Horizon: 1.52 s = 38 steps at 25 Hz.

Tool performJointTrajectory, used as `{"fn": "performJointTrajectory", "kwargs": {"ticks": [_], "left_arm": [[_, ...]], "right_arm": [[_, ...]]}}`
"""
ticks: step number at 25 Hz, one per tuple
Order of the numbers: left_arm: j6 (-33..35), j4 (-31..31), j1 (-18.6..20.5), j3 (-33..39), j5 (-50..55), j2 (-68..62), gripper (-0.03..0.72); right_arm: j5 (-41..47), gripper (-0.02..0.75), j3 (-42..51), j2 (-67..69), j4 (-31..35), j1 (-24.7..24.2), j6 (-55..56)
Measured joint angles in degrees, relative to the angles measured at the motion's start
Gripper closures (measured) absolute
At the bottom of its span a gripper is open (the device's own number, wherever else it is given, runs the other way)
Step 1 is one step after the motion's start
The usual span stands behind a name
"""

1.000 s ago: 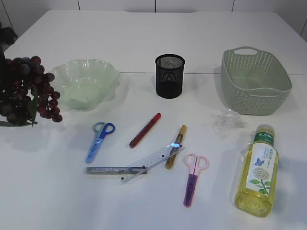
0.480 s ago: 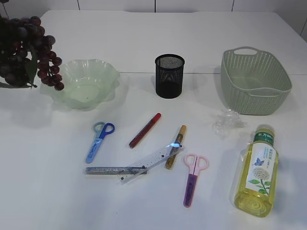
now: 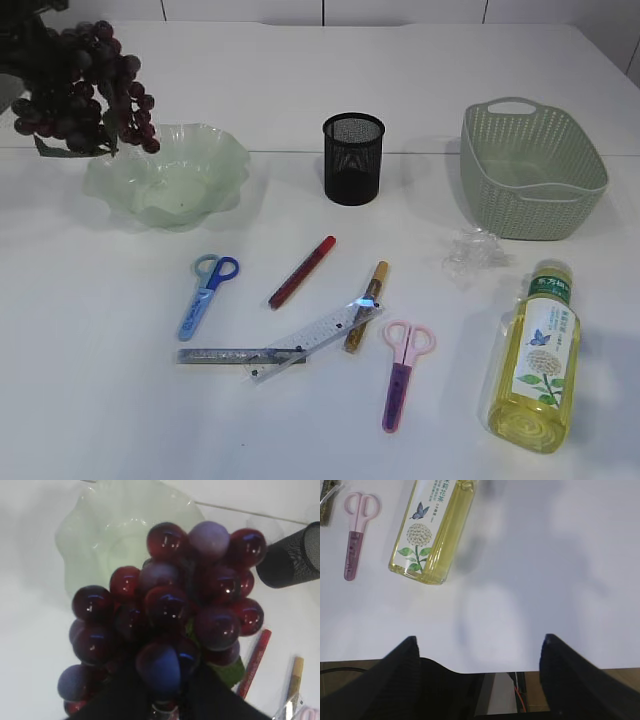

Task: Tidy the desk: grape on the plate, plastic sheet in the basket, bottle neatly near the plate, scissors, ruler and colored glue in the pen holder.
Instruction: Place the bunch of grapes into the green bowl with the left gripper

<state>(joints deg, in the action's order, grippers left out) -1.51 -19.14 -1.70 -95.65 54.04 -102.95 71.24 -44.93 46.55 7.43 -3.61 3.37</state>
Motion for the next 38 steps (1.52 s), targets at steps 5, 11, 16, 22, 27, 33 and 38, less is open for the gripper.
{"fn": "performJointTrajectory", "kwargs": {"ticks": [5,11,16,22,27,33,38], "left_arm": [[0.03,-1.33,0.03,0.00,-4.96,-3.93,0.609],[1.82,-5.34,-0.78,0.00,-10.79,-7.46,0.608],[2.19,-5.99,-2.60,-0.12,-13.72,-10.58,0.607],[2.35,-5.59,-3.18,-0.12,-17.80,-12.87,0.603],[2.56,-5.22,-3.17,-0.12,-19.00,-15.15,0.598],[2.78,-5.18,-3.17,-0.12,-19.00,-16.88,0.590],[3.28,-5.18,-3.17,-0.12,-19.21,-16.88,0.567]], "right_arm": [[0.00,0.162,0.00,0.00,0.00,0.00,0.00],[0.00,0.162,0.00,0.00,-0.13,0.00,0.00],[0.00,0.162,0.00,0.00,-0.16,0.00,0.00],[0.00,0.162,0.00,0.00,-0.26,0.00,0.00],[0.00,0.162,0.00,0.00,-0.37,0.00,0.00],[0.00,0.162,0.00,0.00,-0.37,0.00,0.00],[0.00,0.162,0.00,0.00,-0.37,0.00,0.00]]}}
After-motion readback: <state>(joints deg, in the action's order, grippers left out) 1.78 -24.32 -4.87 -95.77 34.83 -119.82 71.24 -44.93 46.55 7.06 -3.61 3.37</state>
